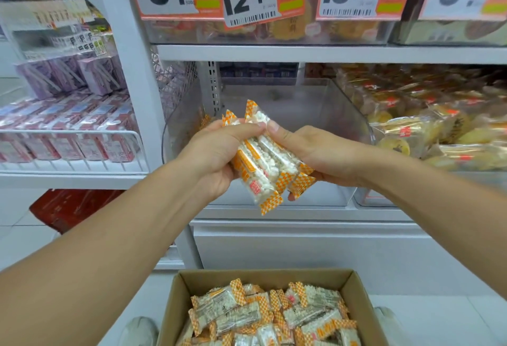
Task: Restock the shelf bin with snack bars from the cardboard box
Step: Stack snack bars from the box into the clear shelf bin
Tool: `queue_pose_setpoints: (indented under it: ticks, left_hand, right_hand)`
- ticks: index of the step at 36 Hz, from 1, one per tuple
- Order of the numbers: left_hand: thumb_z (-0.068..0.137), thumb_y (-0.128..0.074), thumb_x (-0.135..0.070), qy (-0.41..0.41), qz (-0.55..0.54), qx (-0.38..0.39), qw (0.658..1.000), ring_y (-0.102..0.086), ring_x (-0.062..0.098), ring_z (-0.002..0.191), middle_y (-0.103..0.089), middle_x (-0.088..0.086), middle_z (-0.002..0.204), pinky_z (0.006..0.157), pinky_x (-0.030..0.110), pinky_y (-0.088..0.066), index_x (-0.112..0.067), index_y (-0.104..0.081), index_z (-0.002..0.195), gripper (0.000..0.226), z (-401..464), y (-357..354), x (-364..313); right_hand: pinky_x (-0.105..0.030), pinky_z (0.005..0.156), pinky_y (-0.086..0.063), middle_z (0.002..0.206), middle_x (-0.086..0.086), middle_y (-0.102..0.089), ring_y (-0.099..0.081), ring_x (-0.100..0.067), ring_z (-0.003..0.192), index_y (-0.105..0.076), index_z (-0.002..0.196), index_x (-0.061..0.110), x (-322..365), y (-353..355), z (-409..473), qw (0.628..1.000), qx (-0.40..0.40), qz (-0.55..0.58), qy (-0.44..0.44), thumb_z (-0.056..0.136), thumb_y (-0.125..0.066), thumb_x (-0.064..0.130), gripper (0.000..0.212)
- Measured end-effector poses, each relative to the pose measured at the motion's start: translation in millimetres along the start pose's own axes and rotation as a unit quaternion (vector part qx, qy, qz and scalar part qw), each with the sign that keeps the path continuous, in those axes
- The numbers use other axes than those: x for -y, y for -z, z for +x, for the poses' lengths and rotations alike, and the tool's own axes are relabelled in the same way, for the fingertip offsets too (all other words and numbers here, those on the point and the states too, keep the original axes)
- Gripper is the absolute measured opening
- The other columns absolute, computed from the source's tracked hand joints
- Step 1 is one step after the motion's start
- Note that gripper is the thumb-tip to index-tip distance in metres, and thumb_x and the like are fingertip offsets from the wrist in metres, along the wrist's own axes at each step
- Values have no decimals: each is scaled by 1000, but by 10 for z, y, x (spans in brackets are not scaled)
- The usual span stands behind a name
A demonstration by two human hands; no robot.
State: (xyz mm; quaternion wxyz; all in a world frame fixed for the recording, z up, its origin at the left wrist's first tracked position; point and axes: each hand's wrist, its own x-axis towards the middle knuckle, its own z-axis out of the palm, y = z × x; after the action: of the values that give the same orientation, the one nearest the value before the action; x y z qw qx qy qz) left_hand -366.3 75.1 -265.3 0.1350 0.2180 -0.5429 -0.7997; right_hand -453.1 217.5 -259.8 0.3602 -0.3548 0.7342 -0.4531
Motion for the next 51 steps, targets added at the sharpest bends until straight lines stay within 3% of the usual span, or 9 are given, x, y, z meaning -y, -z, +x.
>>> queue_pose_setpoints:
  ticks: [9,14,19,24,31,36,39,43,51]
  left_hand:
    - [83,-77,-6,-63,-47,-37,996,-74,20,77,-76,6,91,74,42,-62,-16,-64,116,37,39,81,-72]
    - [65,-87,-14,-52,-32,-26,998,-74,31,95,-74,16,111,73,47,-62,-5,-61,129,70,12,82,-62]
    - [76,-81,-3,-48,-51,-60,996,-75,31,89,-74,16,108,67,47,-62,-5,-61,128,56,57,75,-75]
    - [76,-81,3,-93,-140,-126,978,-75,29,73,-75,14,95,65,53,-62,-11,-63,118,48,66,38,-136]
    - [82,-80,-4,-128,-178,-152,964,-73,22,70,-73,7,88,70,45,-63,-18,-59,107,36,96,-39,-160]
    - [101,-43,-56,-65,-128,1,990,-71,28,106,-73,15,114,95,42,-57,-7,-62,125,57,65,149,-383]
    - [103,-39,-55,-101,55,-41,993,-62,20,110,-66,3,120,100,34,-47,-24,-59,125,42,102,368,-418]
    - [102,-56,-28,-263,451,-91,848,-61,4,100,-62,-13,111,82,9,-41,-29,-58,126,25,158,678,-292]
    - [98,-59,-14,-278,650,7,707,-67,16,97,-73,-1,104,91,40,-54,-17,-73,114,21,175,903,-200]
  right_hand:
    - [-47,67,-64,86,-19,-72,-71,-30,65,-72,111,24,101,32,-62,997,-30,-44,54,98,-47,57,43]
    - [-51,69,-63,91,-27,-69,-71,-32,66,-70,109,16,148,-2,-43,996,-23,-78,44,99,-40,61,55]
    - [-48,71,-64,99,-6,-75,-72,-29,90,-73,109,20,185,-16,-10,991,-47,-118,41,87,-34,80,75]
    - [-32,84,-51,106,10,-63,-59,-7,94,-62,119,30,201,11,28,895,-189,-361,181,60,-71,81,78]
    - [-42,73,-51,88,10,-57,-56,-17,82,-55,99,29,232,-144,190,825,-270,-447,214,67,-64,67,50]
    - [-35,77,-54,96,6,-71,-66,-14,86,-67,115,21,294,43,319,894,-242,-330,182,70,-75,54,56]
    - [-37,78,-56,97,0,-71,-67,-14,83,-70,115,10,278,267,497,951,-187,-213,120,78,-75,44,50]
    - [-35,75,-57,110,-11,-68,-66,-20,90,-64,123,13,246,447,683,972,-50,-228,3,95,-65,28,32]
    - [-41,91,-58,97,7,-64,-61,-7,87,-66,125,18,145,169,1054,933,133,-327,-65,92,-67,28,35]
